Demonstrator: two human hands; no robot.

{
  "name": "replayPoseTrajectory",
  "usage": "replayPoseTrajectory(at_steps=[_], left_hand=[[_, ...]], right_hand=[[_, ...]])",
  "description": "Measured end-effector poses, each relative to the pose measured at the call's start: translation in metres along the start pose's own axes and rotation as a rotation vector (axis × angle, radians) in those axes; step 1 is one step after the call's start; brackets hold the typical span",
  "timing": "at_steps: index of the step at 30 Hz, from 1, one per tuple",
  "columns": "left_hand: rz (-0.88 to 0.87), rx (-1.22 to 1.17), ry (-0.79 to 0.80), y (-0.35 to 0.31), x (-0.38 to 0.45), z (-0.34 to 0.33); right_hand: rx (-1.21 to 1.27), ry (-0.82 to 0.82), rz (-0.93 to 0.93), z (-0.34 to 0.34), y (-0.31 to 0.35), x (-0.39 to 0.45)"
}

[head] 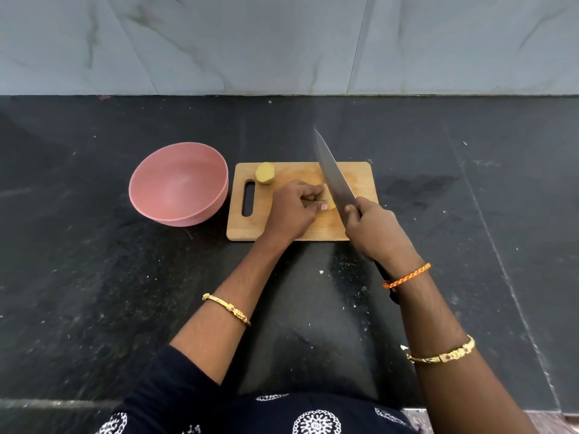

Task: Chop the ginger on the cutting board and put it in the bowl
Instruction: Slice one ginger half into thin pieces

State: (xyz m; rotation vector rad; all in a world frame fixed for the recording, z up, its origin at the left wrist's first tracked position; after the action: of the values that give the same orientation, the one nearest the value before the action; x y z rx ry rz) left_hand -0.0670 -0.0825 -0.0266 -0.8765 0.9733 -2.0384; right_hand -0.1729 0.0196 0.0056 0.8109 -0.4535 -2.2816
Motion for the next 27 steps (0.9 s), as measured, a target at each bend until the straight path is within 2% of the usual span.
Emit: replayPoseTrajectory(at_steps=[15, 22, 27], left_hand=[[-0.016, 0.03, -0.01, -0.002, 0.002, 0.0], [-0.019, 0.006, -0.02, -0.003, 0.0, 0.0], [-0.01, 0.013, -0.007, -0.005, -0.001, 0.001]], right_hand=[[-0.097, -0.012, -0.008, -0.009, 0.016, 0.01], [-0.133, 0.024, -0.084, -0.03, -0.012, -0.015], [-0.167, 0.084, -0.118, -0.011, -0.036, -0.04]])
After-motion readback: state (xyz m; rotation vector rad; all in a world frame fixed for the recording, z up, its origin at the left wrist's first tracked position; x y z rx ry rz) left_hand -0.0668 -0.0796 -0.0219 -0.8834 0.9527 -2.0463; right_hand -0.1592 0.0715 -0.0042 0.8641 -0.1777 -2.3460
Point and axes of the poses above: each hand's wrist, its own x-axis towards the middle knuckle, its own z-axis out of the back of the hand, y = z × x, the point moved 6 cm from there along x, towards the middle knuckle, and after that the axes turned 13 degrees about -z, right-handed, at the moved point
